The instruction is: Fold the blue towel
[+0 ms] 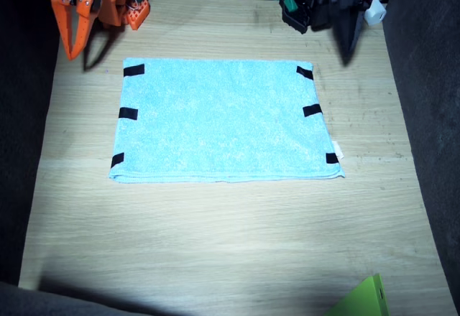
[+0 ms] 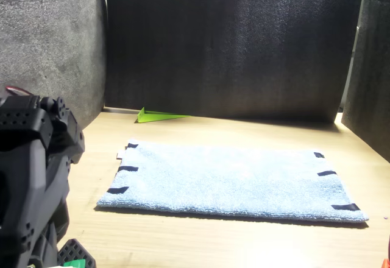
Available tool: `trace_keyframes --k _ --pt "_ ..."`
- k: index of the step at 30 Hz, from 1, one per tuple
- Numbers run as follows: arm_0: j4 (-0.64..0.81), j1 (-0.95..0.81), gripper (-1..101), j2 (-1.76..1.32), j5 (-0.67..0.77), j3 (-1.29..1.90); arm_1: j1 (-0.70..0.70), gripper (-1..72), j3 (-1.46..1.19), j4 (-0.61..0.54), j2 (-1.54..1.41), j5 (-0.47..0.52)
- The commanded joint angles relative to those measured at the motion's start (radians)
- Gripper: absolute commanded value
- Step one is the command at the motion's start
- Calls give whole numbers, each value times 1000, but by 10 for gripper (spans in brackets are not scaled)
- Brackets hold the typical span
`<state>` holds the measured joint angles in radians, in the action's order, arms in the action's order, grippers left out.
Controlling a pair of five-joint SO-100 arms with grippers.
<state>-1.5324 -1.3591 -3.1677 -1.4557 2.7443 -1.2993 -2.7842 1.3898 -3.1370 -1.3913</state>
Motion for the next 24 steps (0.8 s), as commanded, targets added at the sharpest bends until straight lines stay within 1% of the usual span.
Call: trace_keyframes --k 1,6,13,16,18,21,22,24 --pt "-6 0 -3 -8 2 -18 -5 -1 32 9 8 -28" --pt "-6 3 -3 -8 2 -18 0 -1 52 -54 124 -41" --pt "-6 2 -3 -8 6 -18 -9 -1 61 -75 169 -48" --pt "2 -37 -3 -8 8 -37 -12 -1 106 -121 276 -51" --pt "6 -78 -4 5 6 -89 -17 -1 195 -140 387 -57" --pt "11 -87 -4 112 12 -196 -52 -1 446 -43 623 -92" --pt "15 -80 -4 160 17 -225 -58 -1 500 -26 644 -103" --pt "17 -66 -4 225 25 -273 -69 -1 557 -18 624 -87"
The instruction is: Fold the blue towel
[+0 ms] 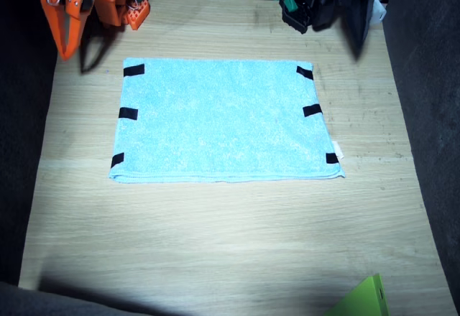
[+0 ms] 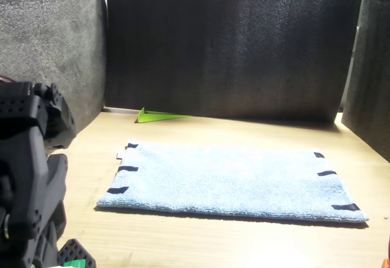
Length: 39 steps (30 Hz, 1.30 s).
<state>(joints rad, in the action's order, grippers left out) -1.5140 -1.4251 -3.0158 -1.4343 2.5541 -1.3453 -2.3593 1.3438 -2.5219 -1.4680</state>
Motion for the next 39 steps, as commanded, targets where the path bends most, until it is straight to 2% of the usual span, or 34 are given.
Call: trace_keyframes --k 1,7,9,13,17,22,27,31,33,35,39 --pt "-2 3 -4 92 6 -104 -28 -1 167 43 12 -2" --pt "-28 -21 -4 83 14 -138 -80 -1 451 265 270 67" --pt "-15 -66 -4 35 -52 -109 -101 -1 503 296 341 91" --pt "-8 -66 42 -21 -127 -44 -163 -1 657 403 497 34" --pt "-11 -31 102 72 -201 -71 -225 -1 692 410 508 8" --pt "29 55 132 184 -262 -92 -295 13 707 410 555 52" --pt "74 115 145 387 -265 -204 -316 82 716 403 600 66" --pt "95 198 148 606 -227 -293 -305 108 715 374 626 78" --pt "110 241 150 684 -202 -311 -298 136 729 368 646 77" --pt "123 267 153 747 -186 -328 -291 248 764 376 681 75" --pt "115 285 162 816 -167 -380 -276 301 836 403 732 87"
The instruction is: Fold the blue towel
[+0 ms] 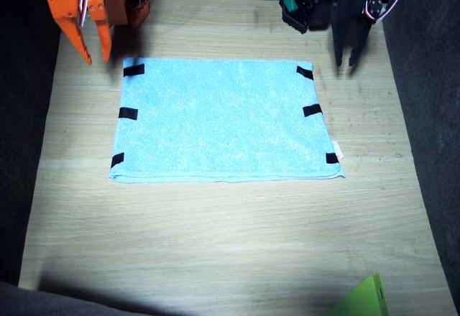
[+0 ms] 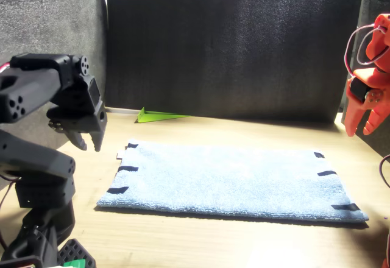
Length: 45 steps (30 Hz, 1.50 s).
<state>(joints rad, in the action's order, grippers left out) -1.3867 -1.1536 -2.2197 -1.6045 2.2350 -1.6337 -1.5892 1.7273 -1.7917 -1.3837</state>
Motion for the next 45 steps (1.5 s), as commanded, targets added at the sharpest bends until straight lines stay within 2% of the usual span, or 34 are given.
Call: trace_keyframes --k 1,9,23,30,33,34,35,37,45 --pt "-18 17 163 28 3 -72 15 303 81 31 11 8" --pt "-29 48 159 86 35 -106 28 324 18 15 52 18" --pt "-23 -3 136 161 43 -107 -127 335 -291 -204 54 -94" --pt "-31 -20 122 175 28 -121 -97 337 -290 -238 109 -83" --pt "-38 -21 99 176 21 -143 -32 245 -287 -245 69 -72" --pt "-38 -20 73 179 20 -146 -8 98 -296 -261 40 -72" --pt "-38 -18 40 184 20 -150 17 6 -307 -275 8 -81" --pt "-34 -12 -2 201 26 -153 37 0 -321 -279 -18 -75" --pt "-18 5 -2 225 54 -176 -12 -1 -380 -287 -61 -78"
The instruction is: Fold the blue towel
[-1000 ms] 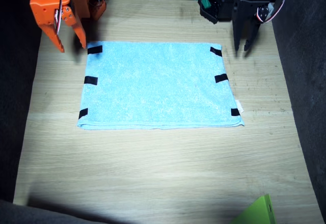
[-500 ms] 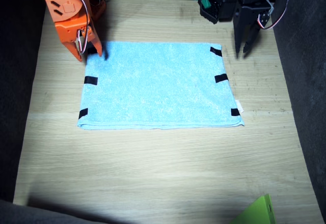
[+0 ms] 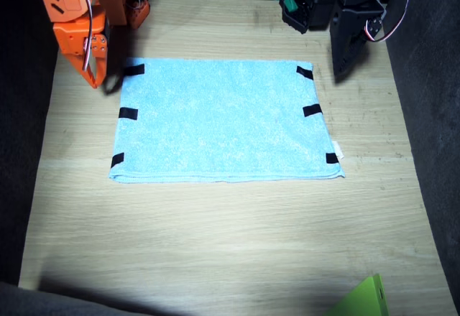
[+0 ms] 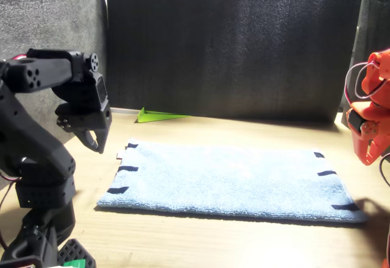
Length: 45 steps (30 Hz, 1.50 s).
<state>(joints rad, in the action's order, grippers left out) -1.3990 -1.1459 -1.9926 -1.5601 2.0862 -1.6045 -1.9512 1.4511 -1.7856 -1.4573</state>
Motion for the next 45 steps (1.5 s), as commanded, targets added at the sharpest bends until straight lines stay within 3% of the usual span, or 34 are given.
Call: trace_keyframes --k 1,10,12,13,14,45 --pt "-3 -3 -2 -2 15 -28 -48 -1 -23 -14 -74 -9" --pt "-6 -15 -3 -17 100 -28 -64 3 -2 6 -34 25" --pt "0 -18 -3 -15 107 -29 -63 50 6 20 -35 28" --pt "2 -20 -3 -14 114 -28 -63 183 8 26 -37 26" --pt "3 -20 -3 -12 117 -28 -63 212 8 28 -37 26" --pt "18 -40 -3 37 84 -23 -143 238 -224 -238 -52 -29"
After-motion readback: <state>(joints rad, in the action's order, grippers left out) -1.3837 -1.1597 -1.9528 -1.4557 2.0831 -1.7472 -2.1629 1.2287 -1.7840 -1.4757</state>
